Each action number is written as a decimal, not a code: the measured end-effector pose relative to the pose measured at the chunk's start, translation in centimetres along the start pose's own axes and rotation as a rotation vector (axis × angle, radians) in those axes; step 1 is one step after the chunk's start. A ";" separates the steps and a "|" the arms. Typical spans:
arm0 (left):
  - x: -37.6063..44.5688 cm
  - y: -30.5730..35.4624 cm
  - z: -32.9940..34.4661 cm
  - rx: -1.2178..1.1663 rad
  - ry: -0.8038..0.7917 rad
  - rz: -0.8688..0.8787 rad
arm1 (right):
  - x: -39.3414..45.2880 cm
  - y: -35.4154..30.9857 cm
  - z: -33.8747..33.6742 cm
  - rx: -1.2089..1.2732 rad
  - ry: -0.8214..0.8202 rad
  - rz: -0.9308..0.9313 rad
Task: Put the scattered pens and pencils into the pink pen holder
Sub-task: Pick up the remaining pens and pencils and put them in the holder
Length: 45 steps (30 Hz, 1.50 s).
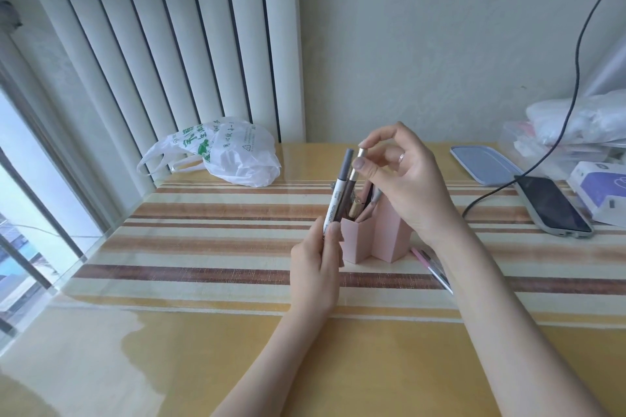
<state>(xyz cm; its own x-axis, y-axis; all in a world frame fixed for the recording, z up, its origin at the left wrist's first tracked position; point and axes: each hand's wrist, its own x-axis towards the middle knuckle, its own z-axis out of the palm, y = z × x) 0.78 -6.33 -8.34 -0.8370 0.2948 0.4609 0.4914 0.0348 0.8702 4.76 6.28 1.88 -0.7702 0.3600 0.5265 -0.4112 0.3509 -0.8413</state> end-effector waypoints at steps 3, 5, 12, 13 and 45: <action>0.2 0.2 -0.2 0.006 0.042 -0.008 | 0.2 -0.4 -0.3 0.022 0.175 -0.124; 0.4 0.2 -0.4 0.007 0.065 -0.010 | 0.3 -0.7 -0.7 0.013 0.351 -0.221; 0.3 0.2 -0.1 0.036 0.047 -0.016 | 0.2 0.5 -1.2 -0.287 0.444 -0.329; 0.3 0.3 0.0 0.038 0.042 -0.022 | 0.2 1.1 -1.0 -0.356 0.378 -0.310; 0.8 -1.7 0.6 0.238 -0.222 -0.139 | 0.2 1.5 -0.7 -0.421 0.311 -0.313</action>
<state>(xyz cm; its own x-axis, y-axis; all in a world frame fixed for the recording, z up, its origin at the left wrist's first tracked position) -0.61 -5.54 -9.59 -0.8398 0.4714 0.2693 0.4410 0.3031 0.8448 4.37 7.45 0.80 -0.4389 0.3977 0.8057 -0.3178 0.7700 -0.5532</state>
